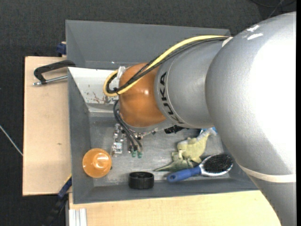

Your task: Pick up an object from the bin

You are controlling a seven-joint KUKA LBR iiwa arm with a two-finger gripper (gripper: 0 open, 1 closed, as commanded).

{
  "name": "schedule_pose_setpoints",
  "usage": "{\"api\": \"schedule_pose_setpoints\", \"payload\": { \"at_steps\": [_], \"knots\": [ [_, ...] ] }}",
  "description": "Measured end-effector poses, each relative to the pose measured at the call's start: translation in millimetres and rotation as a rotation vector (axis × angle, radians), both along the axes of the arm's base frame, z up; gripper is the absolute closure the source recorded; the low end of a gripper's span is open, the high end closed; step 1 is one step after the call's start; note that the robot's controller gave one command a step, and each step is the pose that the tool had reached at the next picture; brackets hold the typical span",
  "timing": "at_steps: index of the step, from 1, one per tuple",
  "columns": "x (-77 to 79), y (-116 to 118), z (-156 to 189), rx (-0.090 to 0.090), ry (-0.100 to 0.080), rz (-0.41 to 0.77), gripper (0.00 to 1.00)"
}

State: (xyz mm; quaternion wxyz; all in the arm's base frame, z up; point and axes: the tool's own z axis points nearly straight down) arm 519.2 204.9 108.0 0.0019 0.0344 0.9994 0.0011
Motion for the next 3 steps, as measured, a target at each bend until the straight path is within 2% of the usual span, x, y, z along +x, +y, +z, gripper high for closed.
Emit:
{"api": "schedule_pose_setpoints", "payload": {
  "at_steps": [1, 2, 3],
  "knots": [
    [0.2, -1, 0, -0.001, 0.0, 0.0, 0.0],
    [61.8, -89, 2, -0.004, -0.006, -0.032, 0.0],
    [21.3, -33, -9, 0.0, 0.006, 0.052, 0.0]
  ]
}}
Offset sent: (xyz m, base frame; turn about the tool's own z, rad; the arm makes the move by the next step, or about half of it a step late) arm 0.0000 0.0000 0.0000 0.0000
